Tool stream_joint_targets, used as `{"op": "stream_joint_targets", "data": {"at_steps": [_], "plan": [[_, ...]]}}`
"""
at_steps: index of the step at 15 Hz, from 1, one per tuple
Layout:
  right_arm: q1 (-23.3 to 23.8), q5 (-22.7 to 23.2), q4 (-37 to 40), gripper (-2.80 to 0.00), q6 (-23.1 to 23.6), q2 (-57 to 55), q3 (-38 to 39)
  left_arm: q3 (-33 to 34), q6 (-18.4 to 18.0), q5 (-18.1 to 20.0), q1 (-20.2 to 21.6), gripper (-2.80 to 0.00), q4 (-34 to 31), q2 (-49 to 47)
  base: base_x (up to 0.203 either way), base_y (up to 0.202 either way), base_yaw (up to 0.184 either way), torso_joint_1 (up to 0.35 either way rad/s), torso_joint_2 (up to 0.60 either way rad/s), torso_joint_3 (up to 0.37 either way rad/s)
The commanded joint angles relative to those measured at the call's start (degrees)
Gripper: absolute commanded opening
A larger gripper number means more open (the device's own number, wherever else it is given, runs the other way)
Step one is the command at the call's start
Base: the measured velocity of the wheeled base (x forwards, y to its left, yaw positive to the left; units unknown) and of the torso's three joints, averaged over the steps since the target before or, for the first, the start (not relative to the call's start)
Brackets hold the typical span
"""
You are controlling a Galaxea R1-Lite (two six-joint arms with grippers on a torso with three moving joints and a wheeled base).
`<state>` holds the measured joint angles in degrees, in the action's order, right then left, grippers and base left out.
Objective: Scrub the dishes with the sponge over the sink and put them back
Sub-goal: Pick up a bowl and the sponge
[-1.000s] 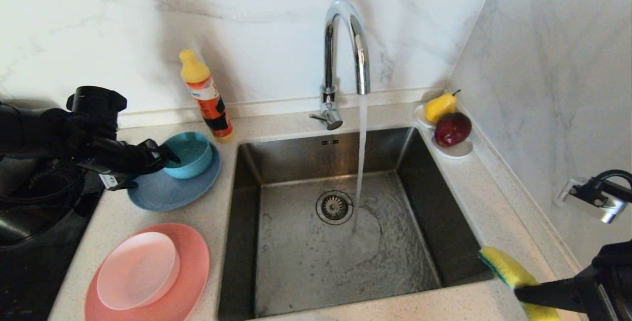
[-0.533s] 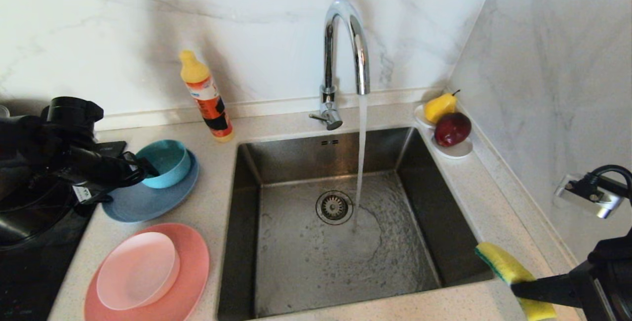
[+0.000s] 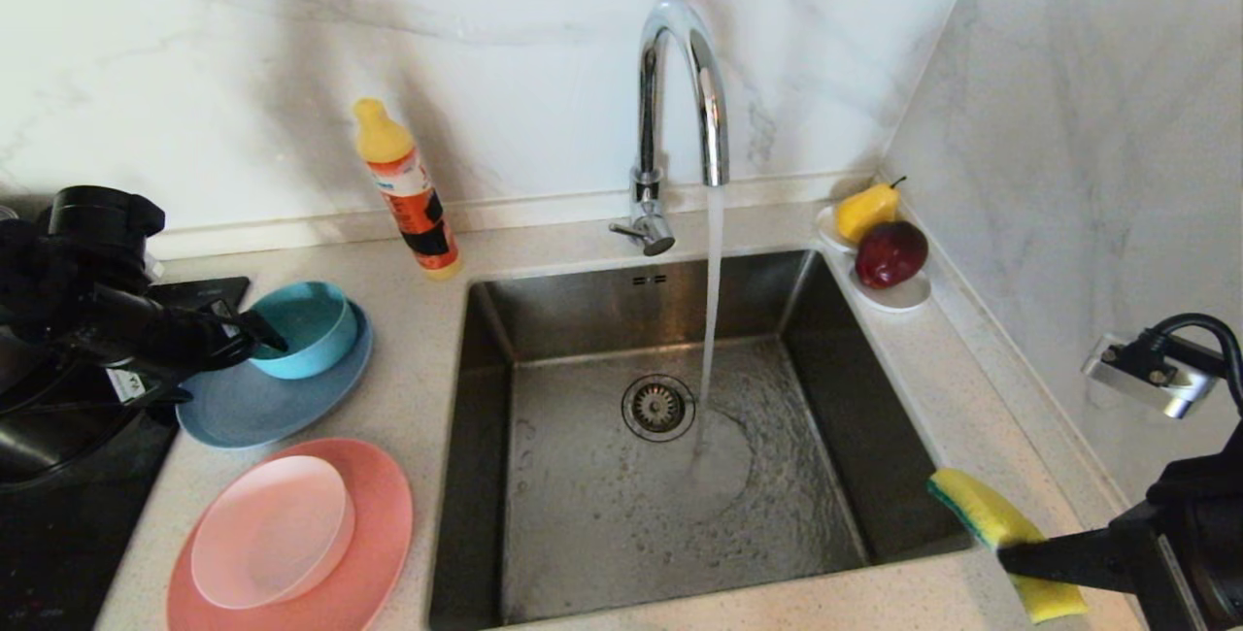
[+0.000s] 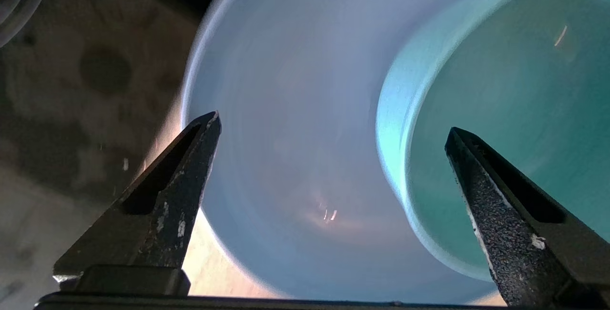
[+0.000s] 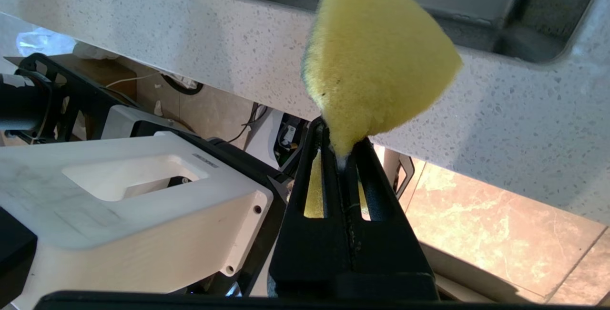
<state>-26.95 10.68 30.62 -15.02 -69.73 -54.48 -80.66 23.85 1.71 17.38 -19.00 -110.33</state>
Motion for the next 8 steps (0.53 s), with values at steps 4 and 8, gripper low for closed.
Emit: {"op": "stream_joint_targets", "data": {"at_steps": [4, 8], "plan": [[-0.03, 0.13, 0.14, -2.80, -0.11, 0.21, 0.07, -2.57, -1.73, -0.04, -0.07, 0.00, -5.79, -0.76, 0.000, 0.000, 0.000, 0.000, 0.00, 0.000], [-0.03, 0.04, 0.14, -2.80, -0.19, 0.12, -0.02, -2.49, -1.88, -0.04, -0.07, 0.00, -5.72, -1.73, 0.000, 0.000, 0.000, 0.000, 0.00, 0.000]]}}
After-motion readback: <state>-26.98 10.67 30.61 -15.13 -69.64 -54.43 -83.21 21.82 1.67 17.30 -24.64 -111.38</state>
